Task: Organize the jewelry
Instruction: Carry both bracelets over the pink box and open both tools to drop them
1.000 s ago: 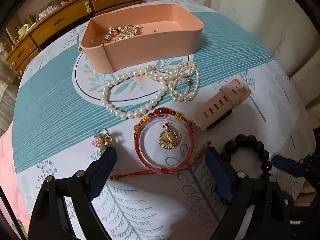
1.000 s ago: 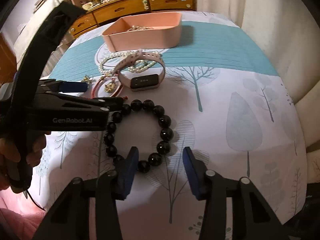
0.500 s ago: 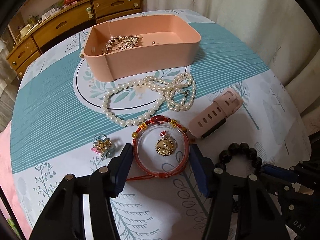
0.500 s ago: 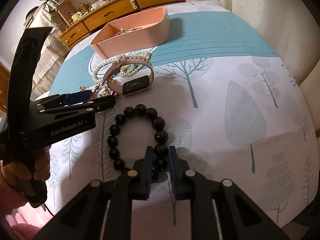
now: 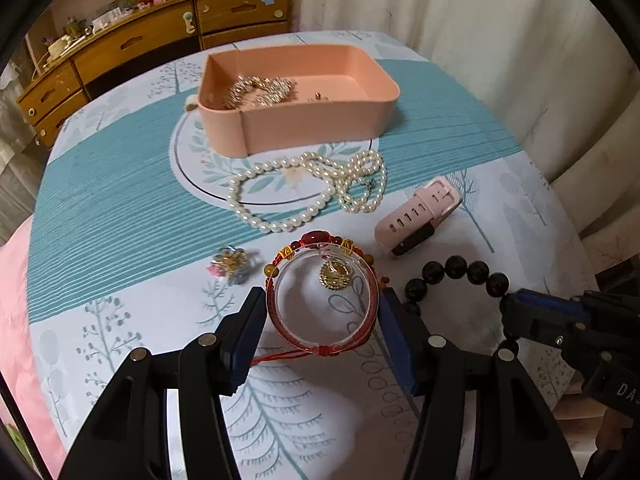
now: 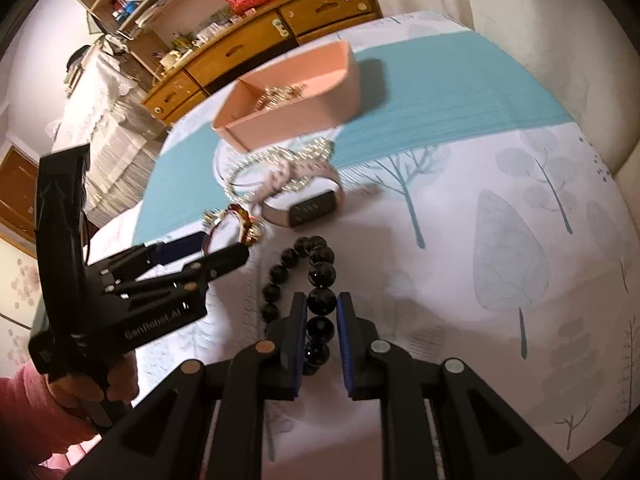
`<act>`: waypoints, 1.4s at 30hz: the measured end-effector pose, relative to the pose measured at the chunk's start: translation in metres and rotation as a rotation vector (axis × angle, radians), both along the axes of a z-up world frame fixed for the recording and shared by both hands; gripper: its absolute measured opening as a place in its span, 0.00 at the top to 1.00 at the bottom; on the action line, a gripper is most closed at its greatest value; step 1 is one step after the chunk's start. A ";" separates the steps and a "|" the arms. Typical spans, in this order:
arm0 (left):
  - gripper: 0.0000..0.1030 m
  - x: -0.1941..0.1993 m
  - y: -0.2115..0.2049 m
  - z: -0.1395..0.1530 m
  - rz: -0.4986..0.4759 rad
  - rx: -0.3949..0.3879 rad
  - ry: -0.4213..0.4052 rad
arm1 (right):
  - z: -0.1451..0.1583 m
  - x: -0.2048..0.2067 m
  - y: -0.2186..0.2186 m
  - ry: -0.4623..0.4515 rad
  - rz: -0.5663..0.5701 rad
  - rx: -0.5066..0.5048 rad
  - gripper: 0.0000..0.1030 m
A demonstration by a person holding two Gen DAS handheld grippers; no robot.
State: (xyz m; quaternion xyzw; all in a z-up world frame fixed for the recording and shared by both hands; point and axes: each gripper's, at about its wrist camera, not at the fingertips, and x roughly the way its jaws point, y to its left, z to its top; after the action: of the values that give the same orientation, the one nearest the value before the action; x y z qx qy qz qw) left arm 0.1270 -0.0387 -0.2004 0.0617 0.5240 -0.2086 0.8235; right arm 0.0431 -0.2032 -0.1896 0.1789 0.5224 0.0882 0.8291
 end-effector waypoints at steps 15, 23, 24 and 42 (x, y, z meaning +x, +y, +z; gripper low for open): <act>0.46 0.022 0.016 0.070 -0.001 0.037 -0.096 | 0.065 0.042 0.028 -0.187 0.183 0.042 0.86; 0.46 0.062 0.011 0.106 -0.008 0.049 -0.136 | 0.107 0.086 0.028 -0.352 0.191 0.043 0.86; 0.46 0.067 0.011 0.110 -0.002 0.043 -0.136 | 0.111 0.091 0.028 -0.371 0.189 0.038 0.86; 0.45 0.159 0.001 0.101 0.137 -0.088 -0.073 | 0.123 0.158 0.003 -0.462 0.040 -0.078 0.85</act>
State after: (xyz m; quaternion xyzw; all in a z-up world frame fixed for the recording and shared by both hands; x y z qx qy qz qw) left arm 0.2859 -0.0378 -0.0996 -0.0032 0.4868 -0.1721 0.8564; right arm 0.2011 -0.2006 -0.0670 0.1117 0.3252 0.1229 0.9309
